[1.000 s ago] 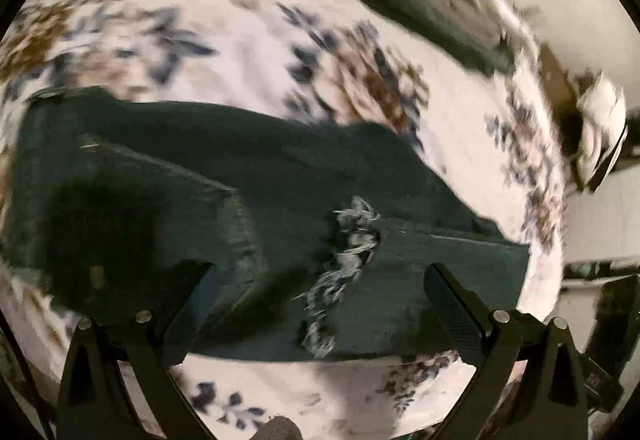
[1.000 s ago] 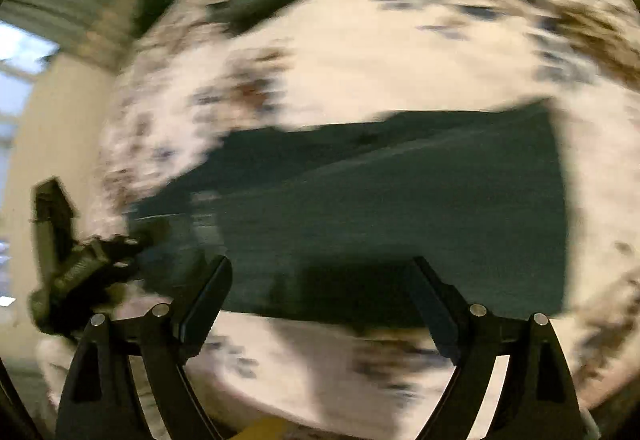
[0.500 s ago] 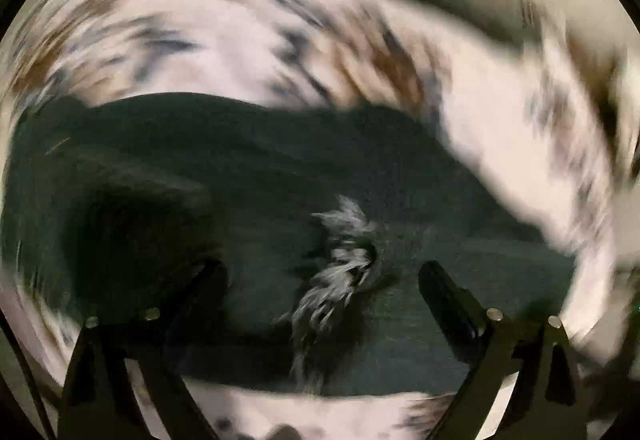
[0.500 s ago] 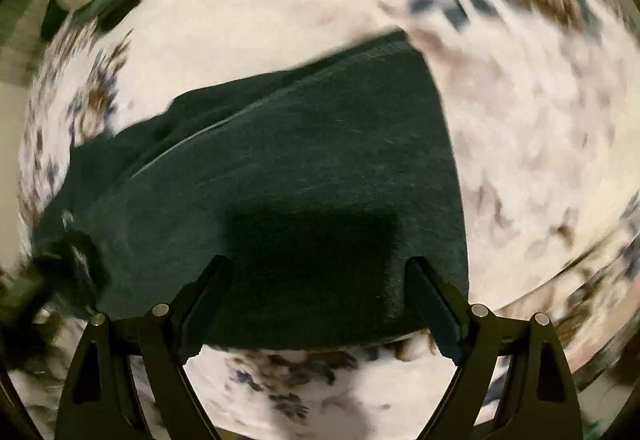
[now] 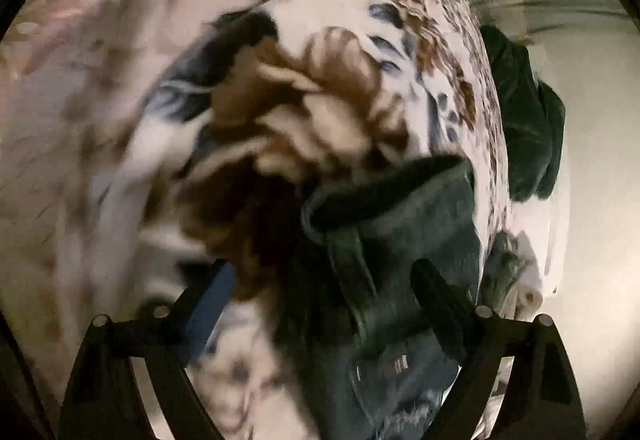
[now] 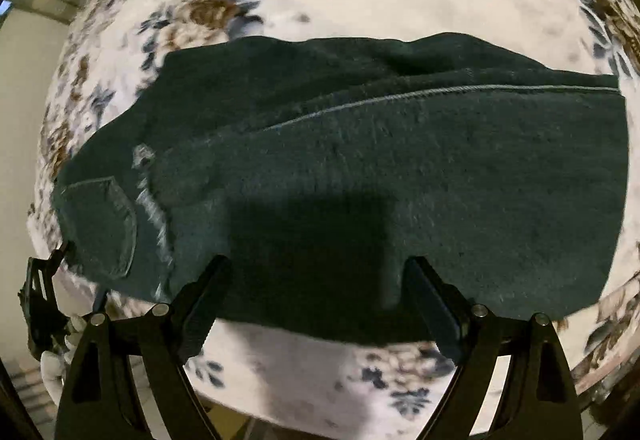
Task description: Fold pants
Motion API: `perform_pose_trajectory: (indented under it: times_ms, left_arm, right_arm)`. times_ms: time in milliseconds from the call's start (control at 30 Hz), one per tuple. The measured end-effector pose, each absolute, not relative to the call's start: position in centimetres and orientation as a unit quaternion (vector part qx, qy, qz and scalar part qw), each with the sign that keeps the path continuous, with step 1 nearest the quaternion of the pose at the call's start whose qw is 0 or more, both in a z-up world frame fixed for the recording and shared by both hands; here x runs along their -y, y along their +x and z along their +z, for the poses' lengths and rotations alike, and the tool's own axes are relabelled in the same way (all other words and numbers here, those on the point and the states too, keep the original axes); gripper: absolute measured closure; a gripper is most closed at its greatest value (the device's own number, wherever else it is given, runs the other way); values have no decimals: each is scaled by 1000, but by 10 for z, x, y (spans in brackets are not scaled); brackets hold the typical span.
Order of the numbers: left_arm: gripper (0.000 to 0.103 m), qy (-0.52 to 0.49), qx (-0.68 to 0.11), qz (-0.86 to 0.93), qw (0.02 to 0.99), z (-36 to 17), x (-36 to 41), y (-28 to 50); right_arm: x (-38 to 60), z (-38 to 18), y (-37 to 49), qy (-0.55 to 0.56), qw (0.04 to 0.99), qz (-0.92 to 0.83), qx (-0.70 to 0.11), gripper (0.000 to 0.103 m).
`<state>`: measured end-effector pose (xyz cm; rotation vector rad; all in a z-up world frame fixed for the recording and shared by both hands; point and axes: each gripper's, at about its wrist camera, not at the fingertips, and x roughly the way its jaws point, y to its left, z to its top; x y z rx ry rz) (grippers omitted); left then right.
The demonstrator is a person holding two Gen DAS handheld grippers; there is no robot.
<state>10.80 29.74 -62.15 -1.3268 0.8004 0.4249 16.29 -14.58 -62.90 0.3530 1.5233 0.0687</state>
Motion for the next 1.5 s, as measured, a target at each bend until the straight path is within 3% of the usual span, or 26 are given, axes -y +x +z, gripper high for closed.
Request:
perform_pose_trajectory:
  times_ms: [67,100,133,167,233,300,400,500,533,567,700,1000,1167,1267,1333,1500]
  left_arm:
    - [14,-604,-346,194,691,-628,-302,116]
    - [18,-600,-340,198,696,-624,-304,118]
    - [52,-587,-332,203,710,-614,-307,118]
    - [66,-571,-338,210,718,-604,-307,121]
    - [76,-549,-332,221,735,-584,-300,120]
    - [77,-534,-318,216,753,-572,-294,118]
    - [63,-546,-329,212,740,-595,-301,130]
    - [62,-551,-342,208,732,-615,-309,140]
    - [65,-545,-345,210,735,-612,-305,142]
    - [74,-541,-342,211,739,-605,-304,140]
    - [87,-489,-321,213,783,-545,-278,115]
    - [90,-402,-307,163,847,-465,-207,106]
    - [91,-377,-329,26,866,-435,-110,131]
    - [92,-363,-374,-46,852,-448,-36,150]
    - [102,-351,-412,-90,836,-473,11,163]
    - [102,-279,-506,-106,809,-541,78,186]
  right_arm:
    - [147,-639,176,159,703,27,-692,11]
    - [146,-643,178,157,701,26,-695,11]
    - [146,-644,180,154,699,27,-698,11]
    - [144,-645,181,150,697,28,-700,11]
    - [139,-646,181,134,694,33,-707,11]
    - [134,-646,182,123,694,35,-709,11]
    - [126,-647,186,120,691,31,-712,11]
    - [126,-649,187,124,687,32,-716,11]
    - [126,-649,187,124,686,32,-716,11]
    - [127,-649,186,126,686,33,-716,11]
    - [138,-642,180,133,687,41,-713,11]
    - [187,-628,169,174,688,43,-703,12]
    - [232,-604,164,208,702,38,-680,12]
    - [265,-585,164,225,709,27,-667,12]
    - [289,-578,163,232,713,20,-662,12]
    - [330,-570,165,240,723,20,-647,12]
